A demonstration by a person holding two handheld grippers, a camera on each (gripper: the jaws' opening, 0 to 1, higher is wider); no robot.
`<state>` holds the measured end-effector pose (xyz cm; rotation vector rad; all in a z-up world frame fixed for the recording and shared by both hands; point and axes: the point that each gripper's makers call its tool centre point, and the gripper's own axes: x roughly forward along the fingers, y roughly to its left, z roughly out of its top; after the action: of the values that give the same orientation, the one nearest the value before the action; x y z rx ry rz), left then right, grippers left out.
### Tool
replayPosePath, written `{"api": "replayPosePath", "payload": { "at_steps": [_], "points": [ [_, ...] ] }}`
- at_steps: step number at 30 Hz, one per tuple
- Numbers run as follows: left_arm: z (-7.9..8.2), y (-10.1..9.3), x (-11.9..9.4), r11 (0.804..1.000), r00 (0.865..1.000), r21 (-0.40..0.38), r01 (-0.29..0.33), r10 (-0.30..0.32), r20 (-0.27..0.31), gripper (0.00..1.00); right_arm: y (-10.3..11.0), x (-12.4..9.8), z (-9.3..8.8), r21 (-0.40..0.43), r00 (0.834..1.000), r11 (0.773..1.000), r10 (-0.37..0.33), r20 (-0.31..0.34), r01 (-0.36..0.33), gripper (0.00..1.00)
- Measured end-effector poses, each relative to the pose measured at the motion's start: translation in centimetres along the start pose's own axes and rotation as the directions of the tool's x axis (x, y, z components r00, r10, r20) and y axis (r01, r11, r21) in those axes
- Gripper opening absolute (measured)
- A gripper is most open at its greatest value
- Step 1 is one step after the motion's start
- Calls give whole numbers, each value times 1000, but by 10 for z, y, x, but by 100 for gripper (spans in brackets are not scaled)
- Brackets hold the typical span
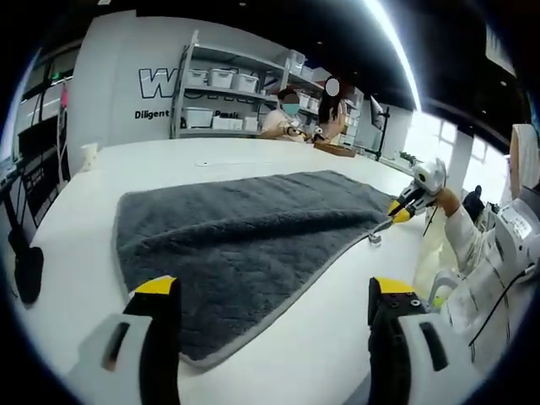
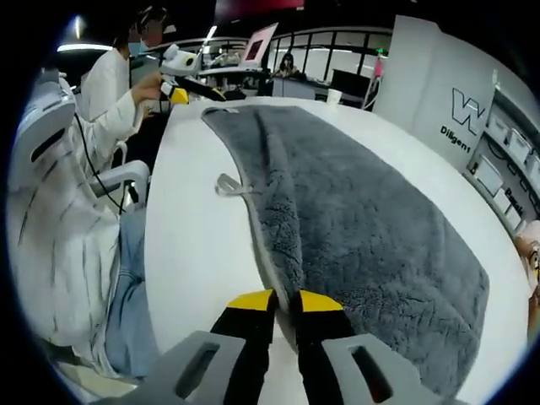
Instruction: Open the folded towel by lifting each exposed corner and separating the folded layers until the towel lies flat within the target outline without major curled edges
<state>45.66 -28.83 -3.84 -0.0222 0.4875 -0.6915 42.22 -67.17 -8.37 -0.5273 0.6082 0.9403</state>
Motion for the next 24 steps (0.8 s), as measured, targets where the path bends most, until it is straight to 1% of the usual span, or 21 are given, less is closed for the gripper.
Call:
{"api": "replayPosePath", "payload": {
  "at_steps": [2,3,4,5,6,7,8,9,10,11,12,13,14,15,16,18,19,20,22,24],
  "points": [
    [-1,0,0,1000,1000,-4,-9,9,-3,90,-11,-7,2,28,997,997,-72,26,71,24],
    [-1,1,1,1000,1000,-6,-22,22,-4,89,-14,-11,2,36,995,995,-95,36,93,34],
    [-1,1,1,1000,1000,-9,-27,27,-3,89,-16,-14,1,44,993,993,-112,42,110,42],
    [-1,-2,2,998,999,-45,-34,34,-1,89,-18,-18,1,58,990,990,-132,48,129,48],
    [2,-4,3,999,1000,-46,-30,30,9,89,-20,-23,-1,70,988,987,-145,50,142,55],
    [5,-10,5,999,1000,-40,-16,17,23,89,-21,-26,-3,73,986,986,-156,52,152,60],
    [6,-12,5,999,1000,-41,-13,14,26,89,-29,-32,-6,92,976,974,-213,50,208,67],
    [7,-13,6,999,1000,-39,-14,15,27,89,-36,-37,-9,74,964,963,-262,39,258,74],
    [9,-16,8,999,999,-35,-15,16,31,89,-43,-43,-17,45,950,949,-312,-1,312,82],
    [10,-17,9,999,999,-36,-25,26,32,89,-44,-44,-20,49,945,944,-326,-15,326,92],
    [10,-14,11,997,997,-40,-63,64,30,89,-46,-47,-23,74,937,934,-350,-18,350,98],
    [10,-12,11,995,995,-35,-93,93,21,90,-46,-48,-25,81,936,932,-353,-17,353,99],
    [9,-13,13,994,994,-17,-111,112,13,92,-46,-50,-27,88,934,930,-357,-9,356,97],
    [9,-14,14,992,992,-1,-123,123,9,94,-47,-50,-28,100,931,926,-365,-6,364,98],
    [11,-14,14,989,989,12,-145,145,13,95,-48,-52,-32,127,925,917,-379,-8,377,99],
    [12,-16,15,987,987,15,-161,161,16,94,-46,-54,-35,163,923,911,-385,7,378,99],
    [12,-16,15,986,986,12,-165,165,18,94,-46,-54,-35,174,922,908,-388,11,380,99],
    [14,-16,15,984,984,0,-176,176,26,95,-47,-56,-36,208,916,899,-399,25,386,99],
    [15,-17,16,983,982,-21,-183,183,41,95,-49,-59,-36,254,911,887,-410,46,386,99],
    [15,-15,17,978,977,-43,-203,205,51,95,-50,-62,-40,288,908,876,-417,51,386,99]
  ]
}}
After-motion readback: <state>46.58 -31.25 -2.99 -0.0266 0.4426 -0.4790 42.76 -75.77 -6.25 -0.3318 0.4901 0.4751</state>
